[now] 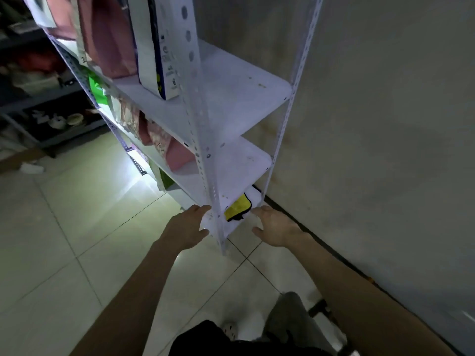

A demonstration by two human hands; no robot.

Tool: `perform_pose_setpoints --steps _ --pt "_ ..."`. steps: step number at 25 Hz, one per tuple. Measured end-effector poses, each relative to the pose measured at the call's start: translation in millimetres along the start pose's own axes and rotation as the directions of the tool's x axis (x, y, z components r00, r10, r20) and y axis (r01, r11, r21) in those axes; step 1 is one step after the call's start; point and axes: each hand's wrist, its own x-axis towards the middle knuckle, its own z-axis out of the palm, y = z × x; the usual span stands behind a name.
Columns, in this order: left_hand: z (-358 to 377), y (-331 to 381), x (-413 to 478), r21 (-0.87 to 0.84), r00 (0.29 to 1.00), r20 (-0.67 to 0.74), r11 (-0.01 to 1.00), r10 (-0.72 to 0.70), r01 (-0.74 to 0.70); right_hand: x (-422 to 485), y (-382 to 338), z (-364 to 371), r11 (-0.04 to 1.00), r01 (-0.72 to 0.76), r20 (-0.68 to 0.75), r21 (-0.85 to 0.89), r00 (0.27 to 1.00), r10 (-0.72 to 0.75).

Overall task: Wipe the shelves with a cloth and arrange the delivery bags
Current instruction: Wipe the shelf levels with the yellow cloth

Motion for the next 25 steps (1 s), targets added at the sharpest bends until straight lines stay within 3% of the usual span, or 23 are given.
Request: perform_pose_setpoints --steps 5,9,13,18,25 --pt "31 13 34 -0.089 0.967 -0.041 0.965 -0.251 0.247 81 48 -22 0.974 0.218 0.156 -0.066 0.966 -0.206" --pt "64 59 56 -0.181 0.878 -0.035 0.867 -0.478 0.465 132 88 -35 0.902 0.427 0.292 -0.072 0.873 -0.390" --pt "100 124 63 -0.250 0.801 0.060 0.768 -0.596 0.590 151 131 -34 0.840 0.537 0.444 -0.076 0.773 -0.453" --pt "123 161 59 -0.315 0.741 0.094 0.686 -0.665 0.656 157 159 -20 0.837 0.541 0.513 -0.081 0.743 -0.430" --pt "161 163 70 -0.390 0.705 0.055 0.634 -0.707 0.667 159 180 26 0.874 0.485 0.451 -0.036 0.788 -0.419"
